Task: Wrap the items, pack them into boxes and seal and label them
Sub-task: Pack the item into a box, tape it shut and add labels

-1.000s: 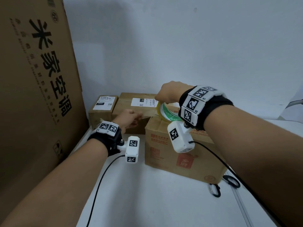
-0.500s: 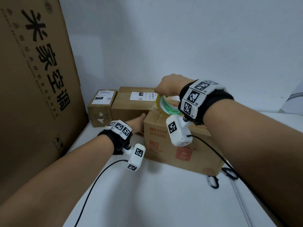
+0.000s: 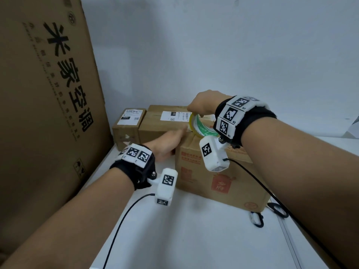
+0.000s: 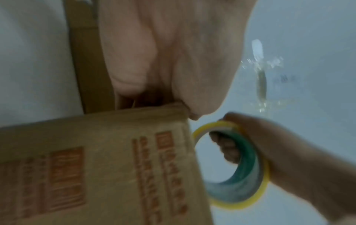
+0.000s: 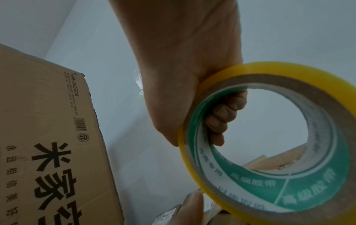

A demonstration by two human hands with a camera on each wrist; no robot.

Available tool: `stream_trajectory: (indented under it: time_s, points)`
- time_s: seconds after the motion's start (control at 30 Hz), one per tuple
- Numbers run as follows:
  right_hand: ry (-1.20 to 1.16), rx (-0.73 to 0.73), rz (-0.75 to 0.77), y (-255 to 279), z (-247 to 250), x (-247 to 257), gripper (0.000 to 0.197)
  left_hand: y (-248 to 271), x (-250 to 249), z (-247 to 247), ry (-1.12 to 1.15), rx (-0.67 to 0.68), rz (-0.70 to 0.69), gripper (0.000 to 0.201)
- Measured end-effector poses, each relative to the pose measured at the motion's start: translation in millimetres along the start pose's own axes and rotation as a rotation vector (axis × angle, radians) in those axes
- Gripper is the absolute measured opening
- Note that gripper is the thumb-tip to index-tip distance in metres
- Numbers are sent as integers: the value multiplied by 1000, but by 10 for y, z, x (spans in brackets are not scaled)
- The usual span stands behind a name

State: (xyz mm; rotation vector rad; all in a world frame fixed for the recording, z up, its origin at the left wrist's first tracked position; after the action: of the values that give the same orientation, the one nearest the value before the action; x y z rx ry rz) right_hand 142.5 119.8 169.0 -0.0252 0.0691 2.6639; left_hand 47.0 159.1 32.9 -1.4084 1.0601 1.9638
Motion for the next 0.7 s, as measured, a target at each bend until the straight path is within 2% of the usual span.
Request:
stream_trajectory:
  time_s: [0.13, 0.27, 0.37, 0.5, 0.63, 0.7]
  points:
    - [-134, -21, -13, 9, 16, -106, 31, -3, 87, 20, -111, 22, 54, 69]
    - [-401, -55, 0, 71, 39, -269, 57, 70, 21, 17, -190, 25, 114, 66]
    - [-584, 20, -25, 165, -68, -510, 68, 81, -6, 9, -212, 39, 203, 71]
    - [-893, 100, -48, 446, -134, -787, 65, 57, -120, -17, -152, 4, 232, 60]
    - [-956, 183, 13, 658, -209, -899, 41, -94, -191, -71, -180, 32, 211, 61]
    - [-948, 170, -27, 695, -265, -988, 46, -129, -275, -151, -236, 49, 189, 62]
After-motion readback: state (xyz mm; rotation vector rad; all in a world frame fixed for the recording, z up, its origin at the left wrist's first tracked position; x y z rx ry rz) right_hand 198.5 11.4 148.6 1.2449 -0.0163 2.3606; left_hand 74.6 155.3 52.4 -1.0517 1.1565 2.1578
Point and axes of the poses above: each hand's wrist, its own y-axis away from the middle knuckle, its own z-axis out of the back of the hand, x = y × z, the point moved 8 cm from there along -y, towards the middle knuckle, and after that the axes turned 1 degree about z, right-handed, at the moved point
